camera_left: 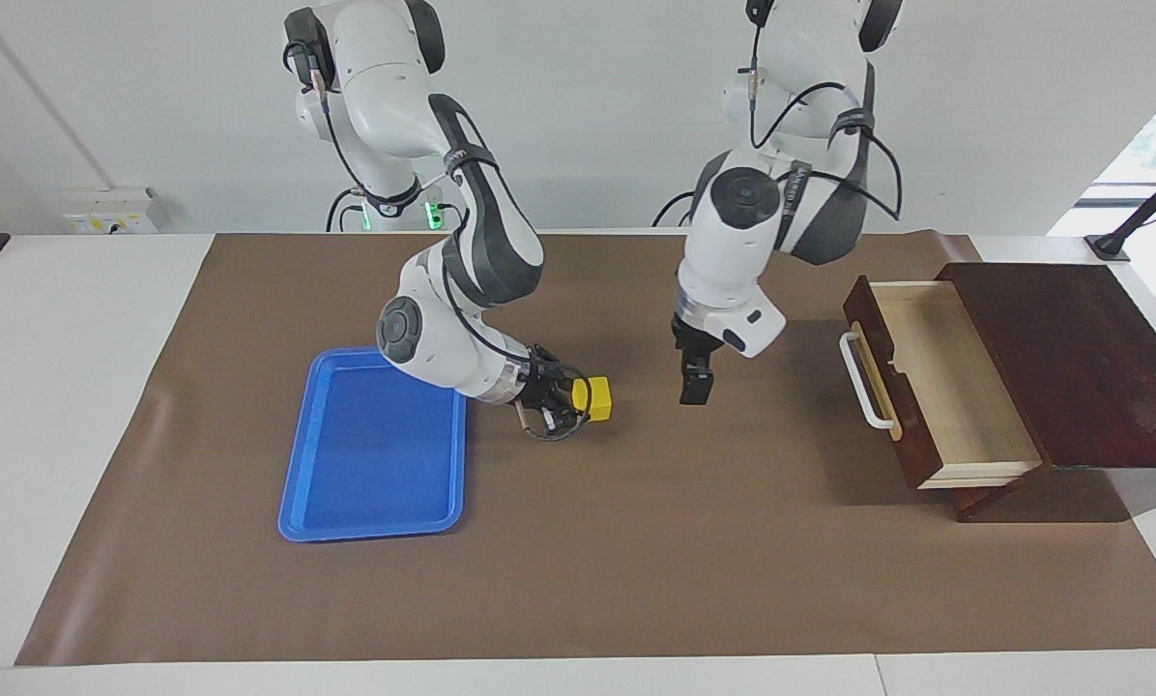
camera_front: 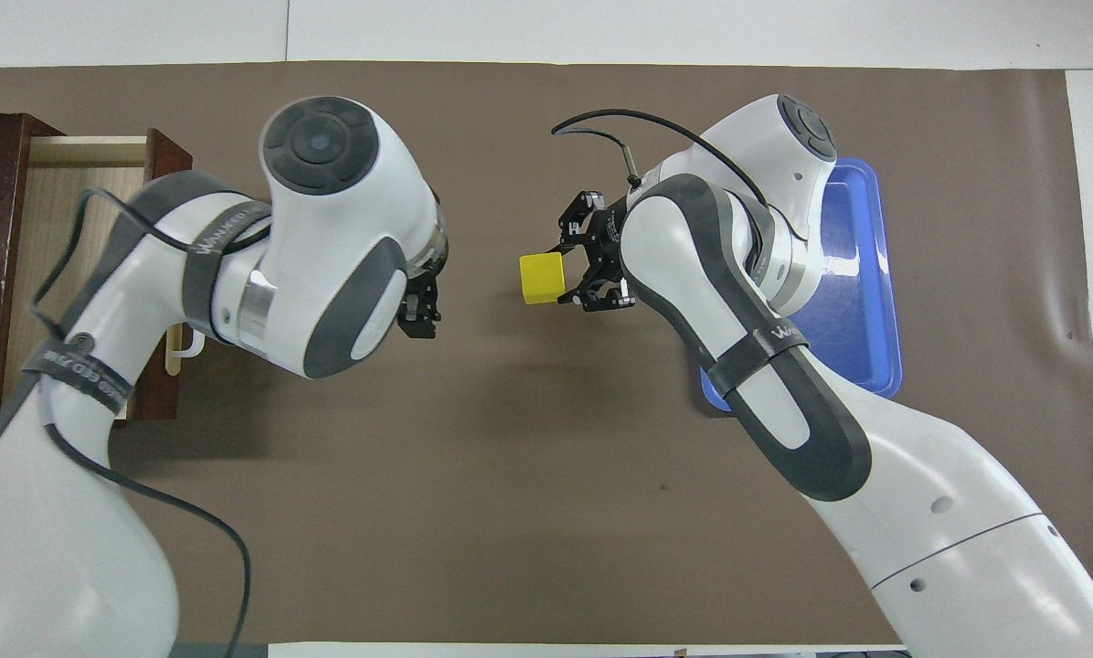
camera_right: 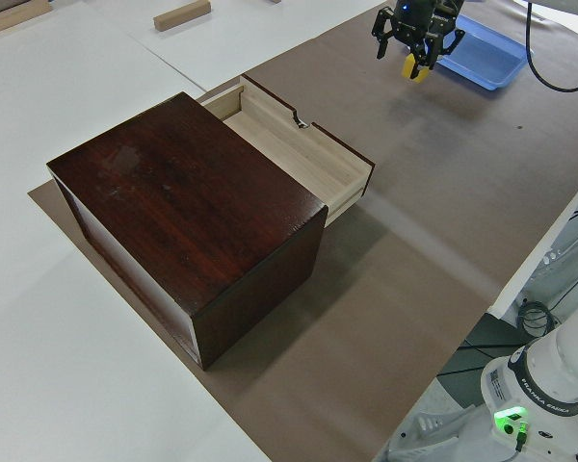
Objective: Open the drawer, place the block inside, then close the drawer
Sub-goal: 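Grasp the yellow cube with the left gripper from the right gripper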
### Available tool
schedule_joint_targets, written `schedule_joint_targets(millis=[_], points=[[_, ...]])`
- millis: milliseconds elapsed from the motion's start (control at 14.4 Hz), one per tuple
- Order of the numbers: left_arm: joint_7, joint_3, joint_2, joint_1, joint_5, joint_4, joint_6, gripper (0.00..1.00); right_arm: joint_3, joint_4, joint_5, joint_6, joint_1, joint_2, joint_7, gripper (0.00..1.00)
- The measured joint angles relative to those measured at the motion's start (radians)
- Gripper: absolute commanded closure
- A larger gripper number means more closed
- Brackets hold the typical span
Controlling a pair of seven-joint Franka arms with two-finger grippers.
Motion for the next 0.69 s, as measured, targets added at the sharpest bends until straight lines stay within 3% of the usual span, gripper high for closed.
schedule_joint_targets(millis=[208,693], points=[[-0.171,0.002,0.087,-0.056,0.009,0.060,0.029,0.00,0.001,0.001,-0.001,0.001,0.012,0.001,0.013,1.00],[-0.217,0.003,0.110,-0.082,0.040,0.075,0.119,0.00,0.000,0.008,-0.002,0.001,0.013,0.001,0.013,1.00]])
